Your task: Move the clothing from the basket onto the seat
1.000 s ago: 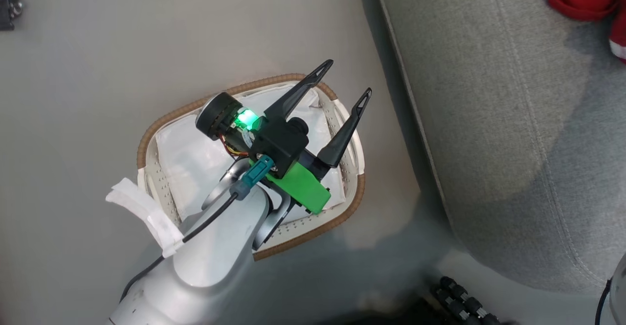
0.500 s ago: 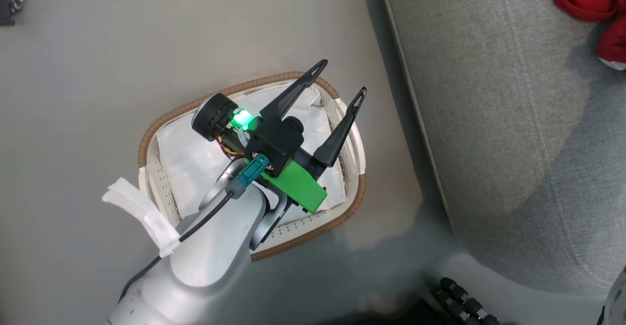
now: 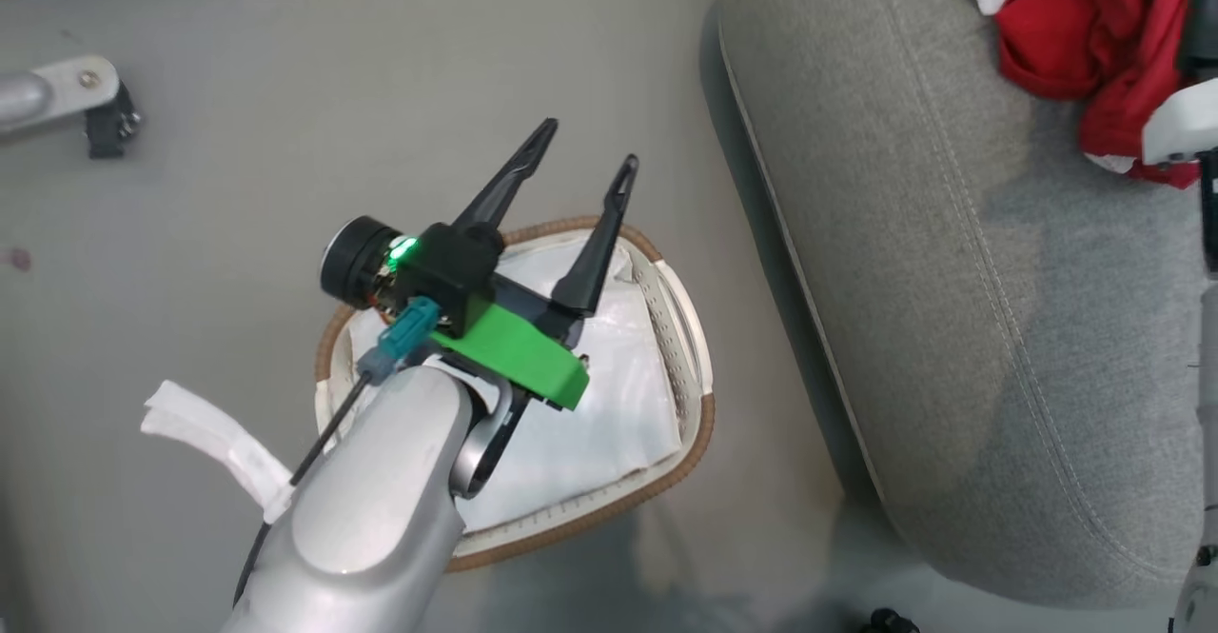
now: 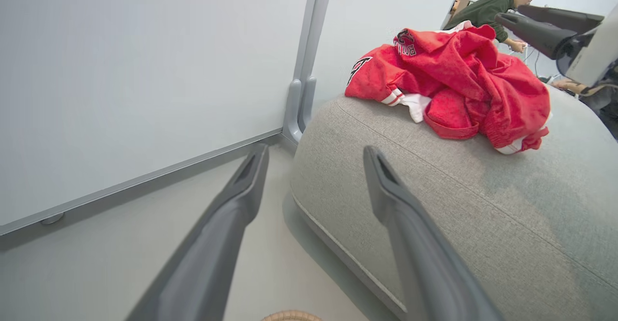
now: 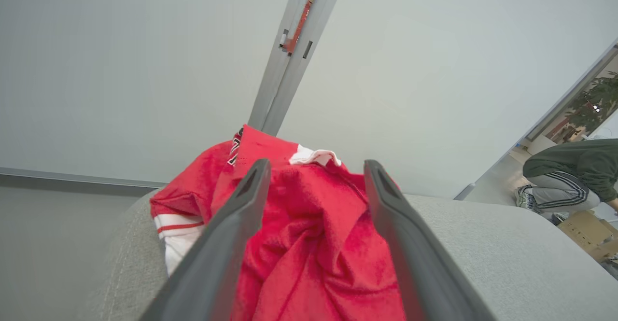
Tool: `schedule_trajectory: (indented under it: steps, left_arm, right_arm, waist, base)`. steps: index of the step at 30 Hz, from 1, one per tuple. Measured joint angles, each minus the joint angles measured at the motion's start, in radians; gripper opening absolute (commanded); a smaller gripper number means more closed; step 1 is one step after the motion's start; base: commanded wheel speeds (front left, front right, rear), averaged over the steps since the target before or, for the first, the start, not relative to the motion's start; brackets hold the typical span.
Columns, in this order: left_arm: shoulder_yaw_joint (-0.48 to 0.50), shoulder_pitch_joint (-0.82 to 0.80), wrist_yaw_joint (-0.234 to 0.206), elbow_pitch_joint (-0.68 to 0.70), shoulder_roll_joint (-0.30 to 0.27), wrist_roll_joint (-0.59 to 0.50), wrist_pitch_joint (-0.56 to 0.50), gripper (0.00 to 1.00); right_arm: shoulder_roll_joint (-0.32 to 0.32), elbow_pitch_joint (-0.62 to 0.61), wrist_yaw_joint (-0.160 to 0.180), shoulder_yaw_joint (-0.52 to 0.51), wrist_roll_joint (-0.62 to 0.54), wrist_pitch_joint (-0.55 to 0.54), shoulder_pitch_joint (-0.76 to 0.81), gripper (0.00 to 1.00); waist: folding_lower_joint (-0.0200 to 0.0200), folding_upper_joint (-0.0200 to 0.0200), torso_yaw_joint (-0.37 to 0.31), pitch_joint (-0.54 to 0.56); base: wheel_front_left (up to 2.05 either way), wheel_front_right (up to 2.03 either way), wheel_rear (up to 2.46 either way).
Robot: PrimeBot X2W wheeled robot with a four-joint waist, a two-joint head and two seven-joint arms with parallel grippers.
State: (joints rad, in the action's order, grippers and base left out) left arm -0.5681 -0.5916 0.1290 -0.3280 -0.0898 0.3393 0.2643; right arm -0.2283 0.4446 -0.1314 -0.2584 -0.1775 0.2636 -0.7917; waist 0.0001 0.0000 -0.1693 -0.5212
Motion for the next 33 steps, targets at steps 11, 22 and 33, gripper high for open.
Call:
schedule_trajectory:
  steps: [11,22,33]
  left_arm:
    - [0.233,0.156,-0.003,-0.028,0.016,0.004,0.0,1.0]
    - [0.44,0.354,-0.002,-0.028,0.021,0.0,0.0,1.0]
    - [0.49,0.506,0.0,-0.02,0.035,0.011,0.0,1.0]
  right_arm:
    - [0.068,0.033,0.0,0.137,0.074,0.0,0.105,1.0]
    - [0.15,0.013,0.0,0.213,0.143,0.0,0.286,1.0]
    - [0.179,-0.07,0.0,0.251,0.226,0.0,0.512,1.0]
  waist:
    - [-0.0001,0.0,0.07,0.171]
    - [-0.0001,0.0,0.161,0.316]
    - [-0.0001,0.0,0.216,0.421]
  base:
    - [0.0,0.0,0.0]
    - [0.0,0.0,0.0]
    - [0.0,0.0,0.0]
